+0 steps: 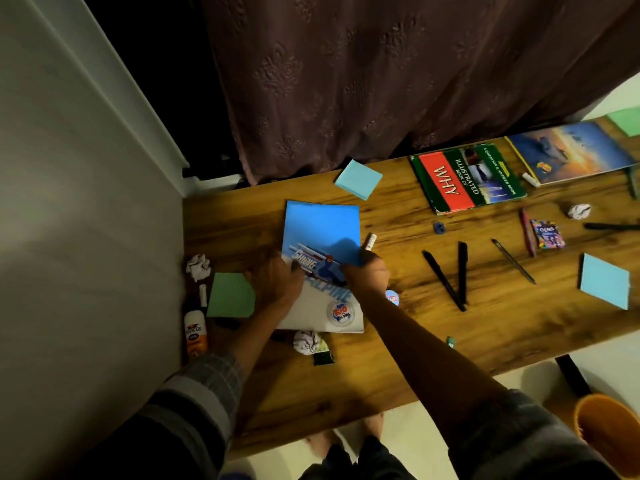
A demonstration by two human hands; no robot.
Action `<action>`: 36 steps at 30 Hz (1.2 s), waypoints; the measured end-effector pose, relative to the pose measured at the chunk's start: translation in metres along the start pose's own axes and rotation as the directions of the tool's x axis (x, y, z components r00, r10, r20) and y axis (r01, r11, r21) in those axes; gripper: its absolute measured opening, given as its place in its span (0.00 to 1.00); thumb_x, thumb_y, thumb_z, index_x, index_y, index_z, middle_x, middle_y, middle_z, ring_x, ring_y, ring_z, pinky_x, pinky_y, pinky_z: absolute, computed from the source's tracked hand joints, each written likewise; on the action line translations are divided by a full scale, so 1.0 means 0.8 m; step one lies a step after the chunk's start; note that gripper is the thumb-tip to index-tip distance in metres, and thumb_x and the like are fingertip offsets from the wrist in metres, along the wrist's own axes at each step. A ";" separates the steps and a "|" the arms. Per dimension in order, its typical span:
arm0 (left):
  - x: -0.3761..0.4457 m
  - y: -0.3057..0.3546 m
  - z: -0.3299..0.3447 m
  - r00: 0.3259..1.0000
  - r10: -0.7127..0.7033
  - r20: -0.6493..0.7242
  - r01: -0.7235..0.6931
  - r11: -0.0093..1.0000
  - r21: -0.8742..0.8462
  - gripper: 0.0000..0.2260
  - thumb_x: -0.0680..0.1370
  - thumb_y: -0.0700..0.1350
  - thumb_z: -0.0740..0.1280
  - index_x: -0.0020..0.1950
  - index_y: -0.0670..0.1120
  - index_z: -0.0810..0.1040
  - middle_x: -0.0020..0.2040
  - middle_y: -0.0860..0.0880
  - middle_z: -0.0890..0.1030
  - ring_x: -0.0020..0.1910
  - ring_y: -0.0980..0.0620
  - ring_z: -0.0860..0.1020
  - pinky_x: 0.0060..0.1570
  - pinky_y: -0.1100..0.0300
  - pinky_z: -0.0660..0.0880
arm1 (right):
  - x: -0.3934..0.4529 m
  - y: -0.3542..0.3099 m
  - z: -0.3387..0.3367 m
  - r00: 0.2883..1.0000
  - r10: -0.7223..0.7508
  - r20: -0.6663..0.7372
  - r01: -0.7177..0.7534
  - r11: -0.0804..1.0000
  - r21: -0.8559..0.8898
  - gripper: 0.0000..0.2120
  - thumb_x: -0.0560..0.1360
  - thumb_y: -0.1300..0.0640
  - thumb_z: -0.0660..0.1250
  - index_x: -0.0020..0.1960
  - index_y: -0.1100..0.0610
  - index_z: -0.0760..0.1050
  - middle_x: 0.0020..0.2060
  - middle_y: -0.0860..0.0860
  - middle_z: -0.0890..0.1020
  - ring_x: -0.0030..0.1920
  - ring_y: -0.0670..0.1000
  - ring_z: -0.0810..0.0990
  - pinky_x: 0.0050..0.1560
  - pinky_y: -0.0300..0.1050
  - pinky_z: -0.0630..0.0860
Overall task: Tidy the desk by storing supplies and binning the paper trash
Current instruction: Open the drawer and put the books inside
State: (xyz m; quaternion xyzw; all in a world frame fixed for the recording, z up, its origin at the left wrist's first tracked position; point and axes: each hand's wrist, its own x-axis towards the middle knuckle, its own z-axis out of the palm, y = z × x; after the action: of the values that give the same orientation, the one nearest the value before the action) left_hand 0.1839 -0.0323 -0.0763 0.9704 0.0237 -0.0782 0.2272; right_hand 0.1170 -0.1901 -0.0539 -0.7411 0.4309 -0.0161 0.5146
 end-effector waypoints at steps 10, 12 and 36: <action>-0.001 0.016 -0.022 0.992 0.118 0.041 -0.084 0.870 -0.486 0.11 0.86 0.42 0.61 0.66 0.40 0.73 0.62 0.38 0.80 0.60 0.37 0.79 0.54 0.51 0.73 | 0.018 -0.006 -0.011 0.996 0.081 0.033 -0.086 0.966 0.244 0.31 0.63 0.53 0.79 0.66 0.55 0.78 0.57 0.54 0.83 0.53 0.55 0.84 0.41 0.48 0.85; 0.002 0.021 -0.031 0.992 0.119 0.031 -0.082 0.831 -0.551 0.09 0.85 0.41 0.62 0.64 0.40 0.75 0.59 0.39 0.81 0.58 0.38 0.80 0.56 0.49 0.75 | 0.049 0.023 -0.002 0.999 0.049 0.009 -0.049 0.966 0.255 0.36 0.54 0.45 0.76 0.62 0.54 0.81 0.53 0.53 0.86 0.50 0.55 0.86 0.46 0.58 0.85; -0.304 -0.166 -0.079 0.890 -0.455 0.012 0.326 0.620 -0.714 0.16 0.83 0.39 0.66 0.72 0.44 0.76 0.67 0.45 0.78 0.69 0.46 0.74 0.68 0.57 0.66 | -0.170 0.082 -0.021 0.869 -0.227 0.440 0.293 0.952 -0.087 0.14 0.77 0.51 0.72 0.62 0.46 0.82 0.53 0.45 0.86 0.50 0.42 0.84 0.53 0.43 0.83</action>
State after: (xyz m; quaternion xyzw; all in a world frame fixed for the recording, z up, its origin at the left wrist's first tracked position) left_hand -0.0577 0.1124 -0.0391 0.7850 0.2817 -0.0280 0.5510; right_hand -0.0173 -0.1199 -0.0396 -0.8150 0.2044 0.1088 0.5312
